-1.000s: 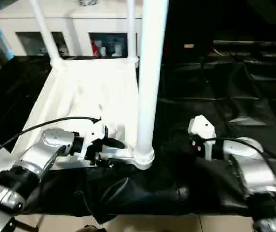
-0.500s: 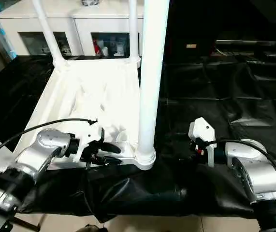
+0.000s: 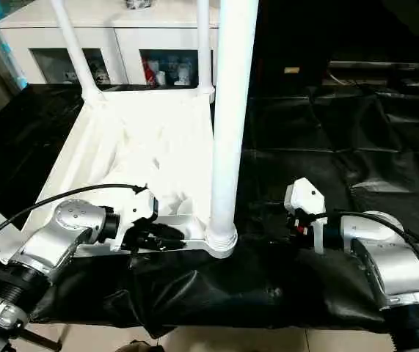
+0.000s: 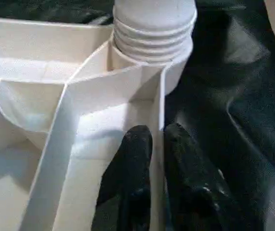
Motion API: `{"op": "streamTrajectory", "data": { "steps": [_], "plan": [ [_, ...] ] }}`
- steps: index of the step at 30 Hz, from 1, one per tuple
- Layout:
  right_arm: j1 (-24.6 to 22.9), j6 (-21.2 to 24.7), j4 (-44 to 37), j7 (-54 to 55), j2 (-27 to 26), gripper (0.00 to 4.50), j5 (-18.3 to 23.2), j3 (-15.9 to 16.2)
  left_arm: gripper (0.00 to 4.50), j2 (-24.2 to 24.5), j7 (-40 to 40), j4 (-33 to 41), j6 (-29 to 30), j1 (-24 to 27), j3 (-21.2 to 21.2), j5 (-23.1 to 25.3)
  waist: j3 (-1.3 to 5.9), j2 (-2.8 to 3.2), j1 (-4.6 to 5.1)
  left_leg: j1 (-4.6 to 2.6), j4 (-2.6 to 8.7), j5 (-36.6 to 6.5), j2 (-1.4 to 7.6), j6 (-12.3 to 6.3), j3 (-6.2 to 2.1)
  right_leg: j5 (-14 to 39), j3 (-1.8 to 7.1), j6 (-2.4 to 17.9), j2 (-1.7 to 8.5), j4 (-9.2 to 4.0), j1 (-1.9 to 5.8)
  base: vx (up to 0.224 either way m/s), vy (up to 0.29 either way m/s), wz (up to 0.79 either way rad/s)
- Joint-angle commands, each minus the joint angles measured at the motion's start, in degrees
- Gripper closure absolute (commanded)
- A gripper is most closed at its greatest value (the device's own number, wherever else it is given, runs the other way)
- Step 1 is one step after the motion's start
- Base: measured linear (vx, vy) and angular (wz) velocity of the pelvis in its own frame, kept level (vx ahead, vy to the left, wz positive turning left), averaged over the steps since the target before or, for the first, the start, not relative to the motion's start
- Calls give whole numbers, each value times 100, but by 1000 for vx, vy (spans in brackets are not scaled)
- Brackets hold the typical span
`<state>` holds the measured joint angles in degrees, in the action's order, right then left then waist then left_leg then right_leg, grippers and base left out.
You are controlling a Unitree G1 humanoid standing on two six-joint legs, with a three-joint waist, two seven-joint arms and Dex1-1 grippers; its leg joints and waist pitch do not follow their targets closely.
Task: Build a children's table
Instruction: Rotate table base, then rotate leg to tighten
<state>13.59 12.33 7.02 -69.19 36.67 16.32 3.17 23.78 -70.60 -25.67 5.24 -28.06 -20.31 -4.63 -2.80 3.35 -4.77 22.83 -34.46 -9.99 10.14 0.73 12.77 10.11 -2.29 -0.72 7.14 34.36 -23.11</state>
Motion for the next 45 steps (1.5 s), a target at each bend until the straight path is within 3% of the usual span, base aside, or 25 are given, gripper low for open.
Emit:
{"op": "streamTrajectory", "data": {
  "steps": [1, 5, 8, 9, 13, 16, 19, 23, 26, 27, 28, 33, 37, 45],
  "plan": [
    [61, 7, -53, -5, -13, 82, 27, 71, 420, 97, -56, -83, 0, 77, -73, 142, 357, -83, -9, -187, 510, -1948, 304, -55, -205, 1854, 124, 1107, 154, -446, 152, 0, 0, 0],
    [42, -19, -46, 8, -33, 82, 13, 71, 446, 99, -107, -146, -39, 37, -81, 150, 359, -71, -21, -189, 515, -1950, 306, -25, -203, 1765, 124, 1146, 153, -434, 154, 0, 0, 0],
    [19, 267, -23, 41, -125, 82, 195, 21, 446, 58, -97, -252, -134, 26, -150, 225, 362, -71, -9, -186, 511, -1934, 301, -41, -202, 1723, 124, 1153, 149, -435, 161, 0, 0, 0],
    [4, 344, -31, 38, -142, 54, 238, 24, 450, 15, -72, -258, -132, 26, -147, 210, 363, -71, -14, -188, 510, -1932, 306, -45, -199, 1702, 126, 1169, 148, -431, 158, 0, 0, 0],
    [-93, 516, -127, -63, -151, 33, 329, 114, 450, -260, 29, -309, -133, -22, -49, 39, 363, -95, -33, -196, 504, -1907, 307, -60, -191, 1746, 128, 1171, 155, -441, 150, 0, 0, 0],
    [-121, 221, -98, 21, -172, 3, 66, 262, 450, -440, 66, -410, -188, -84, 4, -42, 361, -98, -35, -184, 508, -1913, 302, -69, -199, 1887, 130, 1108, 168, -454, 156, 0, 0, 0],
    [-79, 44, -9, 132, -250, 1, -100, 340, 450, -481, 36, -482, -246, -114, -16, 19, 362, -98, -23, -174, 505, -1918, 295, -76, -207, 2111, 137, 990, 182, -481, 143, 0, 0, 0],
    [41, -52, 158, 305, -392, 1, -181, 367, 450, -517, 25, -535, -284, -131, 3, 53, 366, -86, -21, -188, 507, -1921, 291, -88, -203, 2135, 135, 983, 169, -492, 127, 0, 0, 0],
    [136, -19, 257, 365, -491, 18, -156, 397, 450, -523, 22, -579, -318, -148, 19, 77, 377, -71, -18, -180, 513, -1910, 297, -100, -210, 2072, 129, 987, 166, -476, 136, 0, 0, 0],
    [198, -72, 359, 411, -546, 46, -193, 406, 450, -517, 22, -603, -335, -153, 23, 90, 376, -67, -14, -181, 512, -1923, 295, -93, -206, 2058, 129, 1000, 168, -478, 132, 0, 0, 0],
    [215, -103, 400, 411, -563, 53, -220, 421, 450, -514, 20, -610, -341, -148, 23, 93, 373, -100, -13, -175, 511, -1916, 293, -95, -206, 2088, 128, 997, 169, -473, 133, 0, 0, 0],
    [263, -225, 527, 407, -618, 81, -331, 511, 450, -515, 35, -624, -356, -134, 35, 103, 372, -110, -23, -171, 513, -1877, 298, -114, -207, 2130, 135, 952, 178, -476, 136, 0, 0, 0],
    [307, -269, 645, 423, -664, 128, -347, 555, 450, -531, 52, -654, -377, -128, 53, 125, 364, -102, -14, -170, 519, -1942, 296, -103, -208, 2251, 133, 929, 176, -492, 125, 0, 0, 0],
    [348, -437, 930, 716, -944, 171, -464, 540, 450, -639, 376, -821, -353, -203, 165, 185, 350, -86, 11, -175, 530, -2096, 288, -40, -217, 2514, 135, 849, 185, -521, 105, 0, 0, 0]
  ]
}}
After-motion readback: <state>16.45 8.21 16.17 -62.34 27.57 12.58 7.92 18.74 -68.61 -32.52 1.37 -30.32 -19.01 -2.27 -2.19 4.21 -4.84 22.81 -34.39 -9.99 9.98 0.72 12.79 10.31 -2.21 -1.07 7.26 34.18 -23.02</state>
